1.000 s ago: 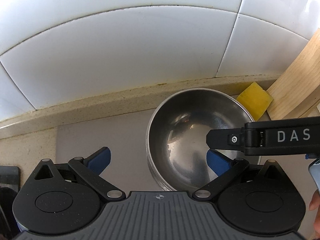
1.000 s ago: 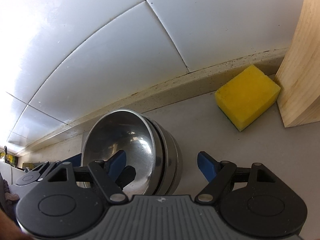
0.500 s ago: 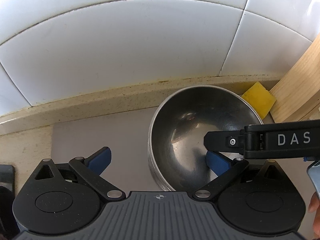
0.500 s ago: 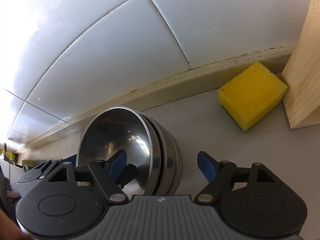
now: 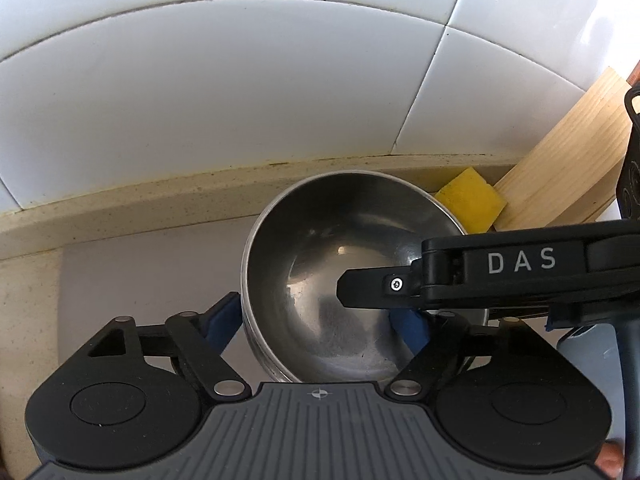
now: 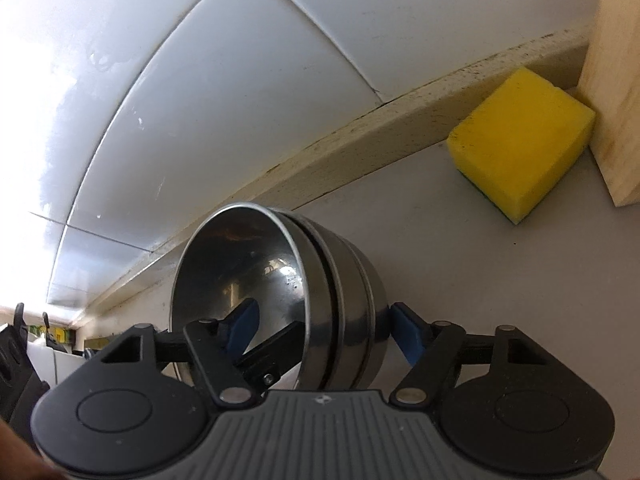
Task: Organize plates and bowls
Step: 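Close both grippers on the rim of the nested bowl stack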
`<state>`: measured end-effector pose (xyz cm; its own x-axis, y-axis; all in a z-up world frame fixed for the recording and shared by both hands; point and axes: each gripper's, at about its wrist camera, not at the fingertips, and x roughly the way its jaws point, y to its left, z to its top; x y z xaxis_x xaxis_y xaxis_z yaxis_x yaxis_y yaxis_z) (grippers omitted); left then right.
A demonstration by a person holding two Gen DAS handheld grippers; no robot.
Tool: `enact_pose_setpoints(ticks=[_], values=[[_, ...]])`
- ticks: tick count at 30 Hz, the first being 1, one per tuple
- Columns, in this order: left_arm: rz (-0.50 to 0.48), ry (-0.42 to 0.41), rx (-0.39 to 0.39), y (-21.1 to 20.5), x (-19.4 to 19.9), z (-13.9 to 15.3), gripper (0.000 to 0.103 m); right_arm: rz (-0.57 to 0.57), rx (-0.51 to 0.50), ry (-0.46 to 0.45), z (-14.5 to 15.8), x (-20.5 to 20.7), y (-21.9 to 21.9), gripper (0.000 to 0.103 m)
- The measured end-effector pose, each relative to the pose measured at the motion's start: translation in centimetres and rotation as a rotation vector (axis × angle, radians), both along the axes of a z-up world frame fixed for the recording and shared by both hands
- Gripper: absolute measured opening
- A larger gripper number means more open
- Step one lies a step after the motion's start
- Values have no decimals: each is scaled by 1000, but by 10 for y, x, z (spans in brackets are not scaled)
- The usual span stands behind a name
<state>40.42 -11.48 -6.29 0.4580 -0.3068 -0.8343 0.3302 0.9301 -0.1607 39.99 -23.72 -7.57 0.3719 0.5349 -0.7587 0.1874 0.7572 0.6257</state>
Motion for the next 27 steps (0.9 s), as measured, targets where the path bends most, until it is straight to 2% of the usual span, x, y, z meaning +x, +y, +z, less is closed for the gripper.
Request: enact_pose_setpoints(ticks=[9,16,21,27], values=[[5,26,-28,2,-3,2,77,6,-37,-6,7,-5,2,46],[-5,3,4,-5,-10,5,75,7,-29,1,8,-3,11,46],[3,25,-36,1,-14,-4,76,-7,22,40,-7,-4,4,44],[26,57,-37,1,-13,-2,75,-37,80,69,-17,-7,1,43]])
